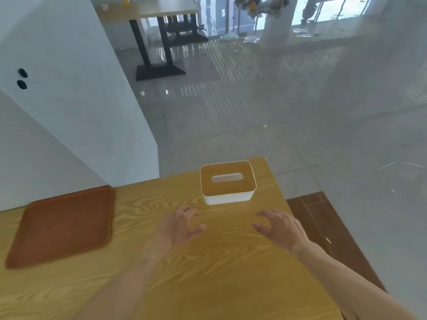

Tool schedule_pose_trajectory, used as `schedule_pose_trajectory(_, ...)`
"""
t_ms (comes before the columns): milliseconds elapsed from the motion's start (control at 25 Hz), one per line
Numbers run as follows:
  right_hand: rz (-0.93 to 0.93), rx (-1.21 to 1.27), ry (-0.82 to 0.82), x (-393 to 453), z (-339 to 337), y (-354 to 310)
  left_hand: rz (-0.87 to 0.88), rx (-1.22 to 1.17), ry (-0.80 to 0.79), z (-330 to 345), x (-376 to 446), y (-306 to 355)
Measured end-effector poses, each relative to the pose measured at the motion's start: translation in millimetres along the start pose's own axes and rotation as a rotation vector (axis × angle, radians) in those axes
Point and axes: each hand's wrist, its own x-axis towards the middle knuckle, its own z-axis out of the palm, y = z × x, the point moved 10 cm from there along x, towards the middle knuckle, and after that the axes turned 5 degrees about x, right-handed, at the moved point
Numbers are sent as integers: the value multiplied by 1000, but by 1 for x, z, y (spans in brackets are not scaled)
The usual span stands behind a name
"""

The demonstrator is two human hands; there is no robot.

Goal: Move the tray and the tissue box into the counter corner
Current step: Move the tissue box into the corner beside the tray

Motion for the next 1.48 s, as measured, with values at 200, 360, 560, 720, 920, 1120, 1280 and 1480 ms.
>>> schedule_pose_trajectory(200, -85, -63, -29, 82, -19, 11, -49, 78, 27, -20, 71, -2)
schedule_pose_trajectory(360, -173, -123, -69, 141, -26, -6, -32, 172, -15, -26, 125, -2)
schedule_pose_trajectory(560, -226, -210, -251, 173, 3, -18, 13, 277, -142, -15, 158, -1)
schedule_pose_trajectory(720, -266, -273, -289, 176, 21, -19, 55, 331, -226, 0, 161, 5)
schedule_pose_trajectory(920, -312, -276, -244, 175, 17, -25, 43, 339, -240, 2, 159, 13)
schedule_pose_trajectory(1120, -359, -318, -204, 159, 11, -40, 8, 408, -224, -9, 142, 26)
schedule_pose_trajectory(1280, -410, -337, -188, 134, 9, -53, -23, 403, -189, -15, 107, 30)
schedule_pose_trajectory(1480, -534, -321, -181, 80, 2, -86, -54, 271, -108, -23, 28, 28)
